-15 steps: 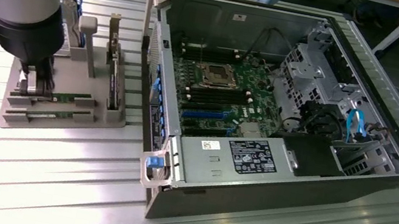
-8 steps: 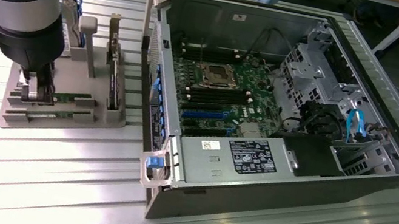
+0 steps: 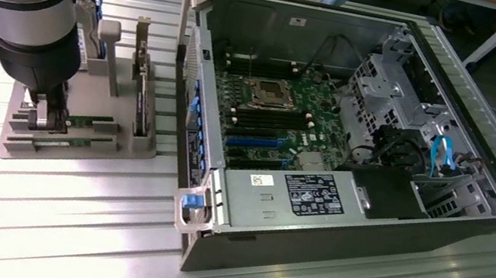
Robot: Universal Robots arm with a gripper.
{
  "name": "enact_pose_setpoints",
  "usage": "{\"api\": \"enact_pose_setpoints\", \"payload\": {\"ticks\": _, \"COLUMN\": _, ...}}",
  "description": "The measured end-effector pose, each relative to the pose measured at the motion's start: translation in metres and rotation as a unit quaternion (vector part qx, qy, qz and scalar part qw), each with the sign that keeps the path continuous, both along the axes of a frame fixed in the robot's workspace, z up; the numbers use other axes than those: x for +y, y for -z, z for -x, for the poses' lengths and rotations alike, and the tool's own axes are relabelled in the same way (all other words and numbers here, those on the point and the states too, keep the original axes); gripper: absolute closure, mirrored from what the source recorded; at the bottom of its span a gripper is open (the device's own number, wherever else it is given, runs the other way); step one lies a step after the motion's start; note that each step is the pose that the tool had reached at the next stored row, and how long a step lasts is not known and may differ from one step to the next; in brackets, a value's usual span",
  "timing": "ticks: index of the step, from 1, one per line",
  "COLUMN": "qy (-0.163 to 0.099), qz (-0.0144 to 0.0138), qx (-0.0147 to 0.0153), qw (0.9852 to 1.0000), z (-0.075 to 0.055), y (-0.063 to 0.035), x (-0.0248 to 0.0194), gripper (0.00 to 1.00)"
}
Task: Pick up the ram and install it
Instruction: 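Pick up the ram and move it above insertion slot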
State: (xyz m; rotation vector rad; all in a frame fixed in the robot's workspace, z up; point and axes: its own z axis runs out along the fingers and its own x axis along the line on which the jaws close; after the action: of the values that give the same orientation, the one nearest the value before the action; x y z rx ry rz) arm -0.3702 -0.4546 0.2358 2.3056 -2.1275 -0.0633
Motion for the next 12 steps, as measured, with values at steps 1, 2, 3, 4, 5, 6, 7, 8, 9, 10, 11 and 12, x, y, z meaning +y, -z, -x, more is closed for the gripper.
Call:
{"api": "enact_pose_setpoints", "payload": {"ticks": 1, "qy": 0.000, "qz": 0.0000, "qx": 0.0000, "qw": 1.0000, "z": 0.0000, "y": 0.0001, "x": -0.0002, "gripper": 0.70}}
{"api": "enact_pose_setpoints", "payload": {"ticks": 2, "qy": 0.000, "qz": -0.0001, "qx": -0.0001, "qw": 1.0000, "z": -0.0001, "y": 0.0002, "x": -0.0010, "gripper": 0.70}}
{"api": "enact_pose_setpoints", "payload": {"ticks": 3, "qy": 0.000, "qz": 0.0000, "qx": 0.0000, "qw": 1.0000, "z": -0.0001, "y": 0.0001, "x": -0.0022, "gripper": 0.70}}
{"api": "enact_pose_setpoints", "payload": {"ticks": 4, "qy": 0.000, "qz": 0.0000, "qx": 0.0000, "qw": 1.0000, "z": 0.0000, "y": 0.0000, "x": -0.0036, "gripper": 0.70}}
{"api": "enact_pose_setpoints", "payload": {"ticks": 5, "qy": 0.000, "qz": -0.0001, "qx": -0.0001, "qw": 1.0000, "z": 0.0000, "y": 0.0001, "x": -0.0048, "gripper": 0.70}}
{"api": "enact_pose_setpoints", "payload": {"ticks": 6, "qy": 0.000, "qz": -0.0001, "qx": 0.0000, "qw": 1.0000, "z": 0.0000, "y": 0.0000, "x": -0.0061, "gripper": 0.70}}
{"api": "enact_pose_setpoints", "payload": {"ticks": 7, "qy": 0.000, "qz": -0.0001, "qx": 0.0000, "qw": 1.0000, "z": 0.0000, "y": 0.0000, "x": -0.0068, "gripper": 0.70}}
{"api": "enact_pose_setpoints", "payload": {"ticks": 8, "qy": 0.000, "qz": -0.0001, "qx": 0.0000, "qw": 1.0000, "z": 0.0001, "y": 0.0000, "x": -0.0069, "gripper": 0.70}}
{"api": "enact_pose_setpoints", "payload": {"ticks": 9, "qy": 0.000, "qz": -0.0002, "qx": -0.0001, "qw": 1.0000, "z": 0.0001, "y": 0.0006, "x": -0.0070, "gripper": 0.70}}
{"api": "enact_pose_setpoints", "payload": {"ticks": 10, "qy": 0.000, "qz": -0.0002, "qx": -0.0001, "qw": 1.0000, "z": 0.0000, "y": 0.0014, "x": -0.0071, "gripper": 0.70}}
{"api": "enact_pose_setpoints", "payload": {"ticks": 11, "qy": 0.000, "qz": -0.0001, "qx": -0.0001, "qw": 1.0000, "z": 0.0000, "y": 0.0047, "x": -0.0072, "gripper": 0.70}}
{"api": "enact_pose_setpoints", "payload": {"ticks": 12, "qy": 0.000, "qz": -0.0001, "qx": 0.0000, "qw": 1.0000, "z": 0.0000, "y": 0.0072, "x": -0.0073, "gripper": 0.70}}
